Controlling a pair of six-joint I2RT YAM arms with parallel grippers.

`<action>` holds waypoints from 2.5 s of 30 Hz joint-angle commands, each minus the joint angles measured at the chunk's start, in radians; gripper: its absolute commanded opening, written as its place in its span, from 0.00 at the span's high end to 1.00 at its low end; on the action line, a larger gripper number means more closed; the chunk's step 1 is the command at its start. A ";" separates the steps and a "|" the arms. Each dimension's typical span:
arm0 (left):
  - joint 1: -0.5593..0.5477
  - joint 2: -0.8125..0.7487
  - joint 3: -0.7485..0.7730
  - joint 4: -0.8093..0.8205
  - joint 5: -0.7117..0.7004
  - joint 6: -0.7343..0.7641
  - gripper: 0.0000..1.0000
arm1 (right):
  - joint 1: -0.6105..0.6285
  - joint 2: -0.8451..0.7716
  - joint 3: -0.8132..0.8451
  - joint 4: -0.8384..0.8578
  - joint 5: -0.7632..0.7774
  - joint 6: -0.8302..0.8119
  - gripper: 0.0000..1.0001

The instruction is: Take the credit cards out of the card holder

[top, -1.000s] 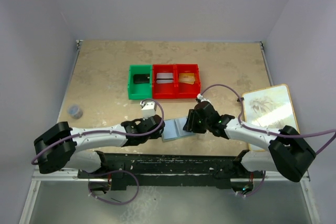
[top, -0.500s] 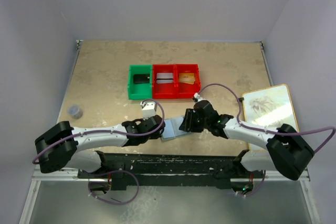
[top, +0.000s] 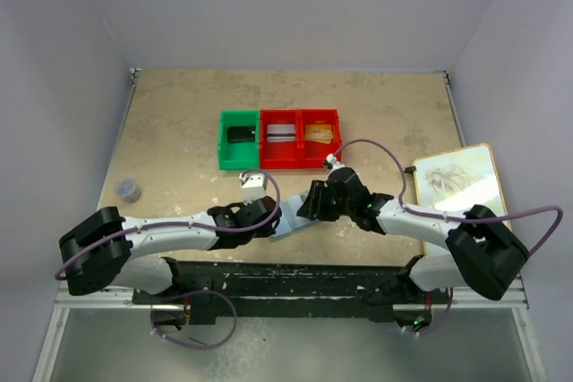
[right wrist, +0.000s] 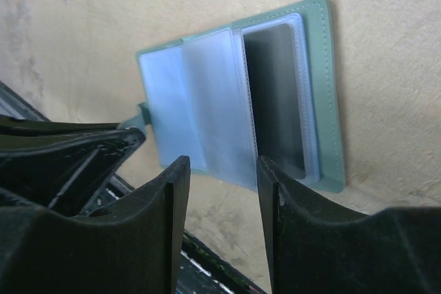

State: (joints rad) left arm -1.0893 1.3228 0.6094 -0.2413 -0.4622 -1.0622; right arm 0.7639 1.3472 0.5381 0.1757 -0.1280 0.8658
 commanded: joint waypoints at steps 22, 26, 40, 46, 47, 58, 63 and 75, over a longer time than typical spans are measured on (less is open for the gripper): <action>-0.004 -0.056 -0.006 0.009 -0.053 -0.018 1.00 | 0.012 0.003 -0.021 0.322 -0.214 0.071 0.55; -0.004 -0.063 -0.008 0.003 -0.062 -0.024 1.00 | 0.030 0.082 -0.004 0.365 -0.251 0.069 0.56; -0.004 -0.076 -0.022 -0.014 -0.083 -0.037 1.00 | 0.055 0.093 0.035 0.251 -0.134 0.045 0.56; -0.004 -0.073 -0.010 -0.014 -0.084 -0.033 1.00 | 0.054 0.068 0.055 0.120 -0.054 0.024 0.55; -0.004 -0.078 -0.010 -0.014 -0.084 -0.033 1.00 | 0.053 0.066 0.049 0.131 -0.047 0.034 0.55; -0.004 -0.147 -0.002 -0.036 -0.089 -0.005 0.88 | 0.051 0.146 0.061 0.208 -0.071 0.024 0.60; -0.004 -0.250 -0.022 -0.063 -0.125 -0.018 0.78 | 0.051 0.121 0.053 0.195 -0.035 0.047 0.60; 0.000 -0.075 0.127 0.132 0.077 -0.003 0.76 | 0.008 0.109 0.016 0.250 -0.033 0.058 0.65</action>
State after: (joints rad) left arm -1.0889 1.1702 0.6701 -0.2329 -0.4564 -1.0698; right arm 0.7849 1.4853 0.5610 0.3737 -0.1543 0.9169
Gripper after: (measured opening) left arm 0.246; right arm 0.356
